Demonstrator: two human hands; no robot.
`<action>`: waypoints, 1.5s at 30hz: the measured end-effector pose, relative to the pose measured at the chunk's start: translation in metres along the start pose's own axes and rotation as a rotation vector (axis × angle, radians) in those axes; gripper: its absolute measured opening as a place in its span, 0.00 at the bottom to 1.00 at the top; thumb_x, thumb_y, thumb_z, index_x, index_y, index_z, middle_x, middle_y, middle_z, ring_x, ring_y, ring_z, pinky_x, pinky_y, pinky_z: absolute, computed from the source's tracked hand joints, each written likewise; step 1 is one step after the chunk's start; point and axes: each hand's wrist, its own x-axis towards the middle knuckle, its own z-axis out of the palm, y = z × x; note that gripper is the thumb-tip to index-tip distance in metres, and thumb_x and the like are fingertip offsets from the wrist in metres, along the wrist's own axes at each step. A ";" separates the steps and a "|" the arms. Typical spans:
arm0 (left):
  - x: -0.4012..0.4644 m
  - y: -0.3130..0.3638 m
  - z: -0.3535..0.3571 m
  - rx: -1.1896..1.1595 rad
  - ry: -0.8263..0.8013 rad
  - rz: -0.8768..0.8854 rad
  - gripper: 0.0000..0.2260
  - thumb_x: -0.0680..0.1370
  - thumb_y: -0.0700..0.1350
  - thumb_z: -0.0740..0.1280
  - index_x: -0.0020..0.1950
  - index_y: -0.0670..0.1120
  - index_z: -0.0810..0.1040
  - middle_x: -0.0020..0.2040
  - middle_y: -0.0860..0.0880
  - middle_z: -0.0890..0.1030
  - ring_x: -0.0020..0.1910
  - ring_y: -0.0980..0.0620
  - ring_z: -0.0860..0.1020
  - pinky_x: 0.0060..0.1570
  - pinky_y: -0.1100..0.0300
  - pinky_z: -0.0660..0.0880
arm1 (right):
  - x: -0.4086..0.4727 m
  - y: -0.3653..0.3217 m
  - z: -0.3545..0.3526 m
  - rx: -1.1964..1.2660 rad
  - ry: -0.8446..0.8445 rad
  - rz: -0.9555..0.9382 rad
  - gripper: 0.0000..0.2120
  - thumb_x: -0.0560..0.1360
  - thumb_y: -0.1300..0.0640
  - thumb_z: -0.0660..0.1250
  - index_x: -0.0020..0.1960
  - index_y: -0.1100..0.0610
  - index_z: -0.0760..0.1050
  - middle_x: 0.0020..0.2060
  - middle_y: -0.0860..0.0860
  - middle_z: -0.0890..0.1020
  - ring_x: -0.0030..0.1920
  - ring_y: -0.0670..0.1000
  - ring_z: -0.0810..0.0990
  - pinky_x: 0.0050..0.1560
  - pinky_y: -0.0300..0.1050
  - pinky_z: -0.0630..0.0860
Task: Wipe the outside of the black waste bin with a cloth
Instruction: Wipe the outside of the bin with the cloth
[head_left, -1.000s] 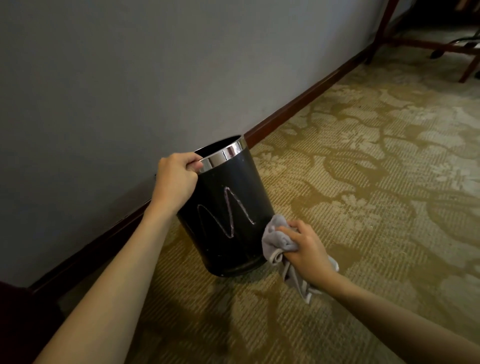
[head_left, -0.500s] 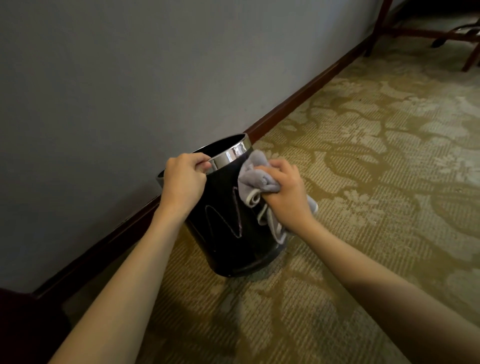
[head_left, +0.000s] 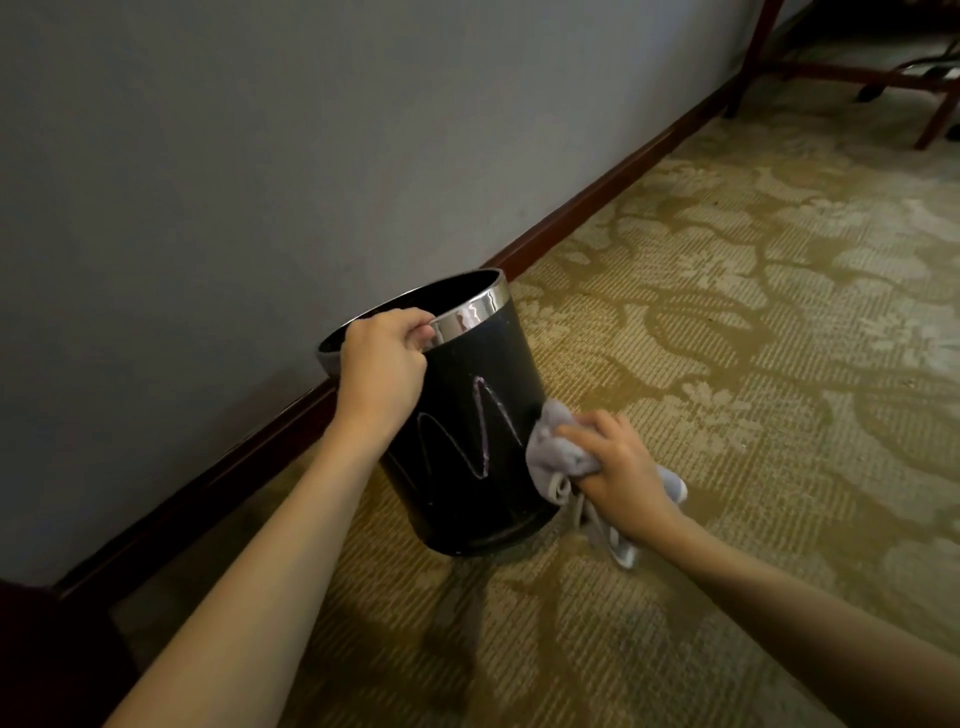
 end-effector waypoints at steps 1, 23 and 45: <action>-0.002 0.004 0.003 0.002 -0.010 0.022 0.09 0.77 0.37 0.63 0.49 0.43 0.83 0.42 0.48 0.83 0.40 0.56 0.77 0.40 0.71 0.67 | 0.010 -0.007 -0.005 0.047 0.068 0.003 0.12 0.73 0.58 0.65 0.55 0.51 0.79 0.51 0.51 0.76 0.49 0.55 0.72 0.47 0.57 0.72; 0.006 -0.013 -0.011 -0.031 -0.017 -0.081 0.10 0.78 0.39 0.63 0.53 0.45 0.83 0.44 0.46 0.83 0.45 0.48 0.80 0.47 0.57 0.75 | -0.012 0.039 0.007 -0.012 -0.168 0.173 0.10 0.71 0.59 0.68 0.50 0.48 0.76 0.46 0.47 0.73 0.48 0.51 0.71 0.49 0.54 0.72; -0.001 0.017 0.009 0.043 -0.074 0.021 0.10 0.78 0.39 0.63 0.51 0.46 0.84 0.46 0.48 0.84 0.48 0.49 0.79 0.49 0.50 0.76 | -0.042 0.043 -0.005 0.012 -0.317 0.156 0.03 0.72 0.50 0.69 0.43 0.49 0.78 0.45 0.44 0.74 0.45 0.44 0.74 0.45 0.44 0.74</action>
